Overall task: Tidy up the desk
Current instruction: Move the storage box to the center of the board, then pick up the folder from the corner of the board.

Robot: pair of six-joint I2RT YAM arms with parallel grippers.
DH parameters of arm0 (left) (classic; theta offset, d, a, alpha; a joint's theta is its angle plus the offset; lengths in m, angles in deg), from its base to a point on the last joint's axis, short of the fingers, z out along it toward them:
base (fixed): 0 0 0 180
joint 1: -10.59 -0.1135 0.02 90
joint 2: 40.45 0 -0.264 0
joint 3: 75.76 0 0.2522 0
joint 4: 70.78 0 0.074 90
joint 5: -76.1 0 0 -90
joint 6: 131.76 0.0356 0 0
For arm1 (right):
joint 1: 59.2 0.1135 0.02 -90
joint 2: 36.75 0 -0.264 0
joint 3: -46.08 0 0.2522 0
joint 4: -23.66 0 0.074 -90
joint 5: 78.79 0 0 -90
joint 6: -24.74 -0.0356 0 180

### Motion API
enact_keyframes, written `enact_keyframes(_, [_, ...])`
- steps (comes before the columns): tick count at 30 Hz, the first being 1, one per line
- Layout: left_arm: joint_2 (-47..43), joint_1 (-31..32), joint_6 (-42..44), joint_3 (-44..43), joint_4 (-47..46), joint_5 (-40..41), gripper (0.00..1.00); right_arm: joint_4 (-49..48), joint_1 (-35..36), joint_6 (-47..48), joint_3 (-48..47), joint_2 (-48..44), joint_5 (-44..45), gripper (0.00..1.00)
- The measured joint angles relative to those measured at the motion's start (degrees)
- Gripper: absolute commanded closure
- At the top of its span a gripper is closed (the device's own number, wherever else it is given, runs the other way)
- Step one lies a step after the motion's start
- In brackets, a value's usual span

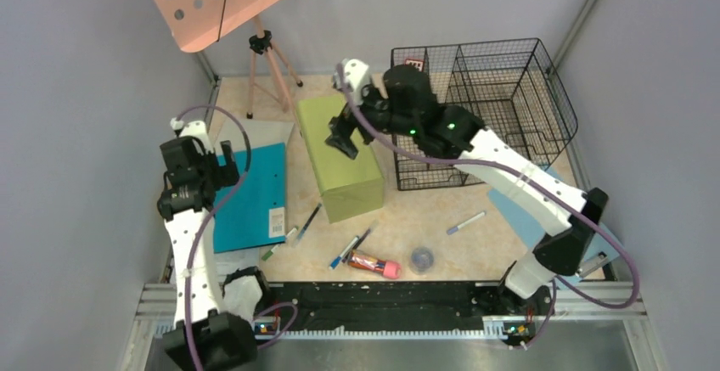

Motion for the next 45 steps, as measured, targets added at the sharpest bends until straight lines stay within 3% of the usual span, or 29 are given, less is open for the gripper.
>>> enact_keyframes(6, [8.0,-16.0,0.4,-0.5,1.7,-8.1,0.03,0.5,9.0,-1.7,-5.4,9.0,-1.6,0.1])
enact_keyframes(19, [19.6,-31.6,6.6,-0.5,4.1,-19.8,0.04,-0.2,14.7,-11.1,-9.5,23.5,-3.5,0.14])
enact_keyframes(33, [23.5,-34.6,11.9,-0.5,5.7,-22.9,0.05,2.0,16.0,-16.7,-18.7,37.1,-3.0,0.16])
enact_keyframes(45, [24.9,-35.6,12.9,0.2,4.8,-23.6,0.05,4.0,16.9,-17.6,-20.2,41.7,4.3,0.15])
